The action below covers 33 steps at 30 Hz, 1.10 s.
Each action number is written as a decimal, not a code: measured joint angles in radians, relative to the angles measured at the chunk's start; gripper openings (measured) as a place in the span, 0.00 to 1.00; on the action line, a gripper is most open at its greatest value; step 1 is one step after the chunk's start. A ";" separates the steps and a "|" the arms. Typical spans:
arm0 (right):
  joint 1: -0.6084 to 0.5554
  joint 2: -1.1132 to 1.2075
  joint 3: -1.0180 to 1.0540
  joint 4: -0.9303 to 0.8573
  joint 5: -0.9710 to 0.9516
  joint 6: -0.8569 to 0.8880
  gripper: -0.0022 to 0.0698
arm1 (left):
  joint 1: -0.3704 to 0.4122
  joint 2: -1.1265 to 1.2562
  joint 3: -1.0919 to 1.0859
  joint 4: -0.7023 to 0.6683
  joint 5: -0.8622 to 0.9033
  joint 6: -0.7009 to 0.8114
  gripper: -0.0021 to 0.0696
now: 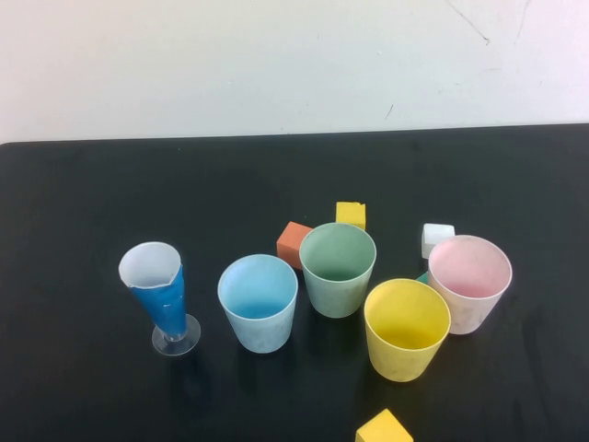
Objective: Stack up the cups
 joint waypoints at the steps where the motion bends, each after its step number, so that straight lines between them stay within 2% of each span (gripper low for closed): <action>1: 0.000 0.000 0.000 0.000 0.000 0.000 0.03 | 0.000 0.000 0.000 0.000 0.000 0.000 0.03; 7: 0.000 0.000 0.000 0.007 0.000 0.007 0.03 | 0.000 0.000 0.000 0.000 0.000 0.000 0.03; 18: 0.000 0.000 0.000 0.128 -0.002 0.009 0.03 | 0.000 0.000 0.000 0.000 0.000 -0.002 0.03; 21: 0.000 0.000 0.000 0.135 -0.002 0.009 0.03 | 0.000 0.000 0.000 -0.060 -0.020 -0.002 0.03; 24: 0.000 0.000 0.000 0.161 -0.002 0.009 0.03 | 0.000 0.000 0.002 -0.257 -0.067 -0.002 0.03; 29: 0.000 0.000 0.000 0.188 -0.002 0.009 0.03 | 0.000 0.000 0.002 -0.821 -0.175 -0.002 0.03; 32: 0.000 0.000 0.000 0.261 0.000 0.023 0.03 | 0.000 0.000 0.002 -1.157 -0.224 -0.002 0.03; 33: 0.000 0.000 0.002 0.301 0.002 0.029 0.03 | 0.000 0.000 0.002 -1.209 -0.235 -0.002 0.03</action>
